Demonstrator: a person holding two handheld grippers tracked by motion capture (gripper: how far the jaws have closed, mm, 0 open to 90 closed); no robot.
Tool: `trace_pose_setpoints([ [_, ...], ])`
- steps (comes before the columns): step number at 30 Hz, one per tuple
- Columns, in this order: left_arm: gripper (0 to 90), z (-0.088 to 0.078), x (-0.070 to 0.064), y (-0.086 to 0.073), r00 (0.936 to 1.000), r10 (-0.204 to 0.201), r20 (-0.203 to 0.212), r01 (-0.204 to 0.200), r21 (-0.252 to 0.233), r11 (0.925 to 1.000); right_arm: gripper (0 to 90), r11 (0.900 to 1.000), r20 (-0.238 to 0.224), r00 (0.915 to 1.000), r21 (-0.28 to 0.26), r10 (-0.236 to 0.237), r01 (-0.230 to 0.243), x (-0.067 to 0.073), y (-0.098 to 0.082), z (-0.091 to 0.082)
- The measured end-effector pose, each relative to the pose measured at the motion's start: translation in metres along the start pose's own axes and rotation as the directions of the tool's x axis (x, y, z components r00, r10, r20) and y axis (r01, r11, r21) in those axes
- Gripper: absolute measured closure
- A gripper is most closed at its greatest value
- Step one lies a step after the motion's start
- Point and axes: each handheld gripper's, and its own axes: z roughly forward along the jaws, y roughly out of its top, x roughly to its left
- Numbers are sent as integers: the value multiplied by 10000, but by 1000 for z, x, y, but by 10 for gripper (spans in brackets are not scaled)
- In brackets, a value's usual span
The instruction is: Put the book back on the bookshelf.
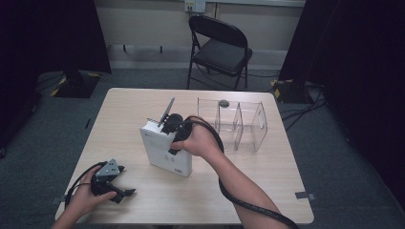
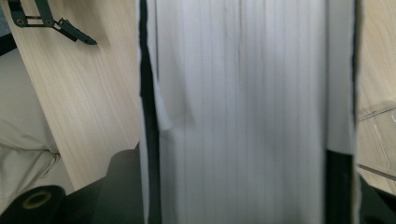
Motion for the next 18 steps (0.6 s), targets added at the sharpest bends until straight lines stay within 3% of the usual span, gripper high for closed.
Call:
trace_pose_setpoints([
  [9,0,0,1,0,10000,35,40,-35,0,10000,520,9995,-13,9995,30,320,-320,0,-6,-7],
  [18,0,0,1,0,10000,32,37,-32,-1,10000,521,9984,-4,9987,-225,511,-511,-4,-17,-25],
])
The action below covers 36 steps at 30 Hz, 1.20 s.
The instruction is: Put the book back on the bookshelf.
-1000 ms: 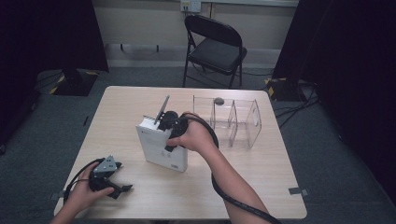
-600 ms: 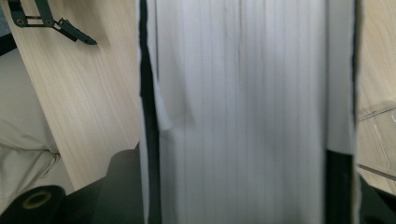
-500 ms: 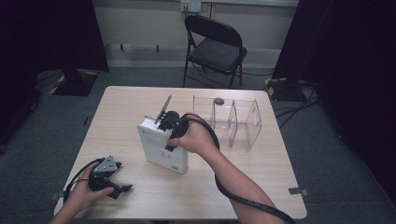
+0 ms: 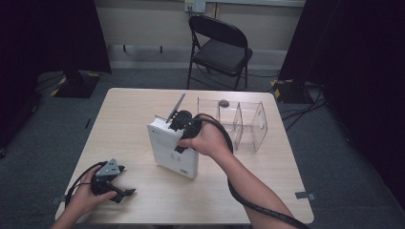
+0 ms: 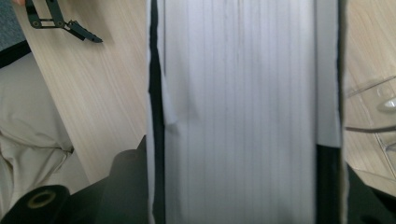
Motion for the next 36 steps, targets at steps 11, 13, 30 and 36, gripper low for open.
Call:
trace_pose_setpoints([
  [11,0,0,0,0,10000,-4,4,4,1,10000,522,9994,-69,9994,100,337,-337,-6,-13,-14],
  [13,0,0,0,0,10000,-9,1,9,-3,10000,522,9995,-24,9995,80,301,-300,-7,-17,-15],
  [30,0,0,0,0,10000,-7,5,7,2,10000,521,9982,-62,9982,26,597,-596,-13,-37,-26],
  [36,0,0,0,0,10000,-1,16,1,9,10000,521,9970,-87,9970,35,770,-770,-14,-42,-32],
])
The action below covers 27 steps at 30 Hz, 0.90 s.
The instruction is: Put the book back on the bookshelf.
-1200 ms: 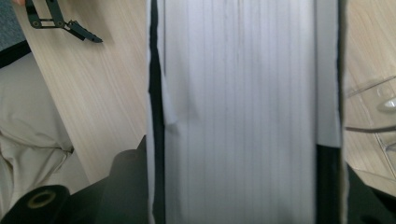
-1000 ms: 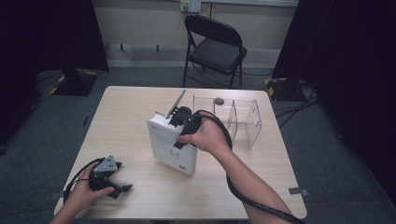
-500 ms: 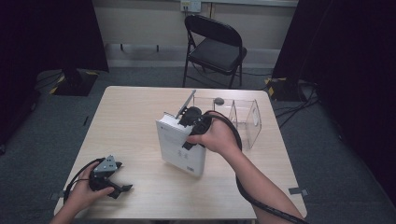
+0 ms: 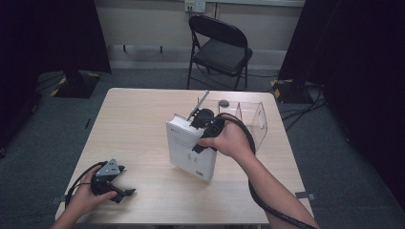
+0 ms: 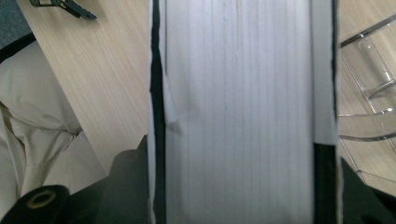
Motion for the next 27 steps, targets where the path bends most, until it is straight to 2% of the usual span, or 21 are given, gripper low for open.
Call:
trace_pose_setpoints([
  [27,0,0,0,0,10000,58,-60,-58,-8,10000,522,9978,172,9977,97,658,-660,-13,-32,-15],
])
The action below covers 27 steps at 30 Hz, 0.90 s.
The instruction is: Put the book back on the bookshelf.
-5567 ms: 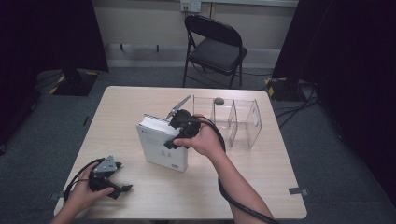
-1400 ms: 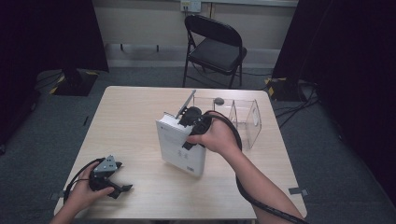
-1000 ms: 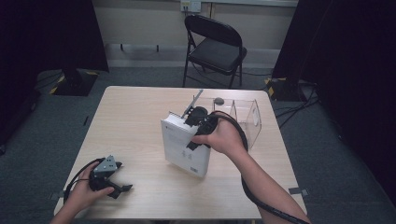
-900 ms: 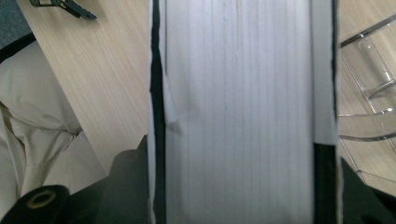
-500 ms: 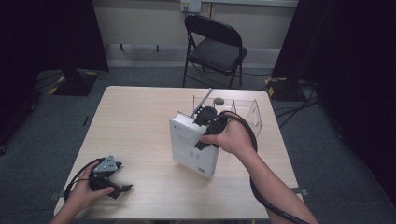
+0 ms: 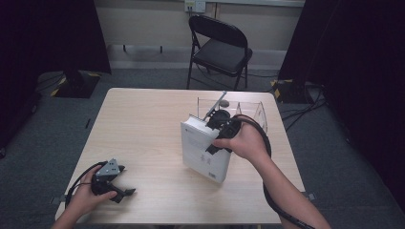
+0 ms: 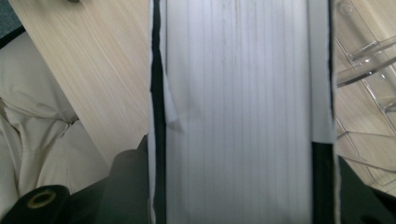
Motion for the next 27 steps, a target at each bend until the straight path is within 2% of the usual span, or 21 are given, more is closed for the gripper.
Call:
trace_pose_setpoints([
  [18,0,1,0,0,10000,-14,79,14,5,10000,522,9974,84,9975,-182,700,-698,-14,-26,-15],
  [27,0,1,0,1,10000,-11,80,11,5,10000,522,9957,294,9953,-43,924,-923,-20,-37,-23],
])
